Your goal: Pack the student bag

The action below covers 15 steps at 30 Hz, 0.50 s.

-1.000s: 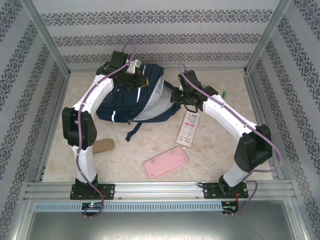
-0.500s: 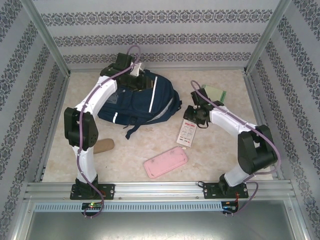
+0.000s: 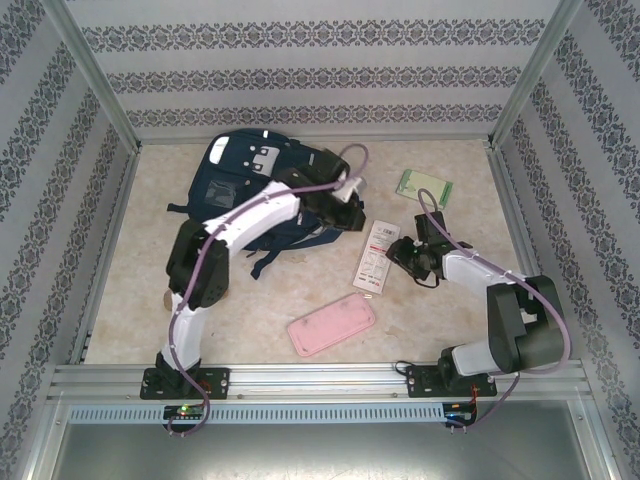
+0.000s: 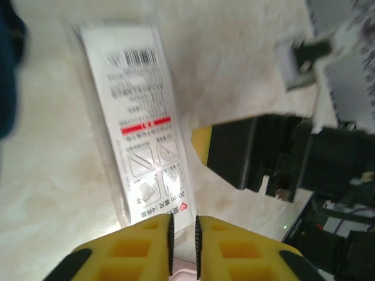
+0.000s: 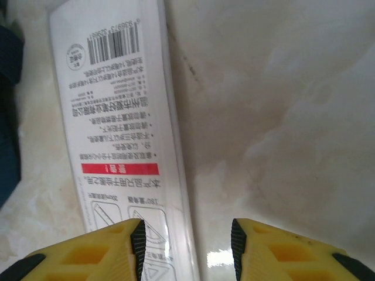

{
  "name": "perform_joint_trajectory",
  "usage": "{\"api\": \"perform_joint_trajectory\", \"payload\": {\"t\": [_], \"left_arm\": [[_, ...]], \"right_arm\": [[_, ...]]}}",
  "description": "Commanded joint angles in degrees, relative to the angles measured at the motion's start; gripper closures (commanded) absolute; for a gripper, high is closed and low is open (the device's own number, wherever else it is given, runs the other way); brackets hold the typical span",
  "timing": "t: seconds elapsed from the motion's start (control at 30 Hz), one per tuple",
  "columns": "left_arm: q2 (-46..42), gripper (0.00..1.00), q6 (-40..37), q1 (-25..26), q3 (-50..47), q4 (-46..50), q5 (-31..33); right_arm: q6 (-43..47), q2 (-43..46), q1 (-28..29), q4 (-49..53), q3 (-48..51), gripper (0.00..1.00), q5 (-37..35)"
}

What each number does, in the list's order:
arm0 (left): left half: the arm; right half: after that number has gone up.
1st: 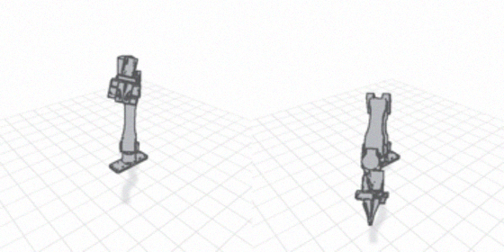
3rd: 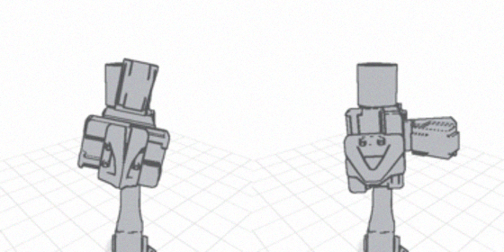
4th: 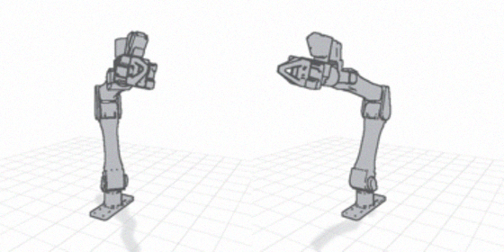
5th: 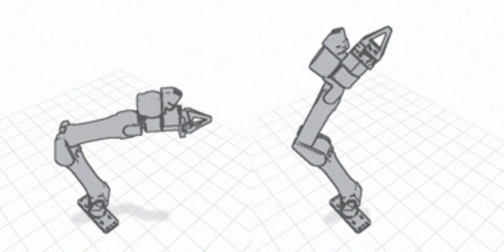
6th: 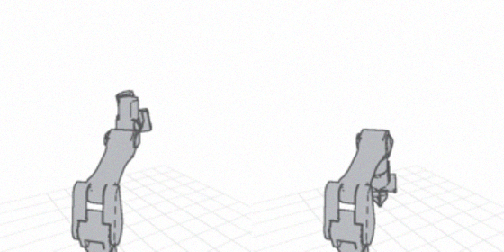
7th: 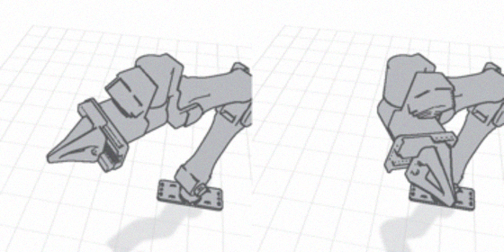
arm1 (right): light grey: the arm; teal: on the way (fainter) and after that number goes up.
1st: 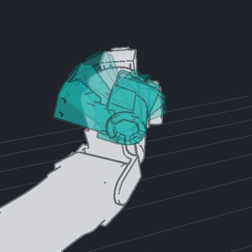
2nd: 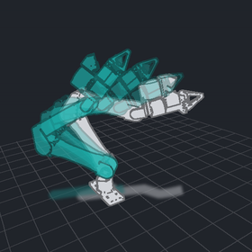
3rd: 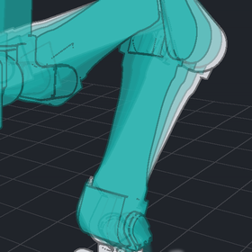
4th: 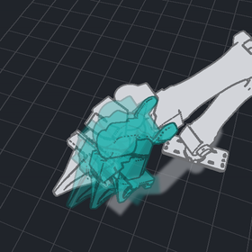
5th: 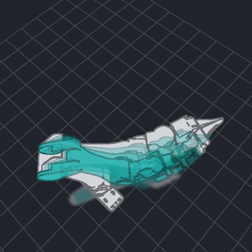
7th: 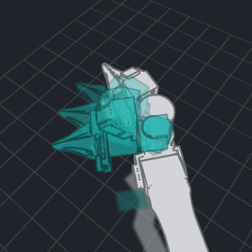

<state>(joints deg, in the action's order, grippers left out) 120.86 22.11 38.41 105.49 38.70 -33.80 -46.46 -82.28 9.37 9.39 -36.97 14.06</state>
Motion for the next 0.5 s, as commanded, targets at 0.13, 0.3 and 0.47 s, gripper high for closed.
{"api": "perform_joint_trajectory", "payload": {"t": [0.13, 0.3, 0.47], "left_arm": [[7.3, 0.88, 1.04, 1.65, -2.22, -0.66, 3.98], [10.24, 0.91, 1.42, 1.68, -3.39, -0.46, 6.27], [12.53, 0.91, 2.04, 1.83, -3.37, -0.87, 5.23]], "right_arm": [[-1.01, -4.92, -0.93, -8.33, 0.93, 0.54, 5.73], [-0.72, -6.93, -0.93, -9.11, 0.51, 0.55, 7.0], [-0.88, -7.77, -0.84, -10.18, 0.69, 0.55, 8.58]]}}
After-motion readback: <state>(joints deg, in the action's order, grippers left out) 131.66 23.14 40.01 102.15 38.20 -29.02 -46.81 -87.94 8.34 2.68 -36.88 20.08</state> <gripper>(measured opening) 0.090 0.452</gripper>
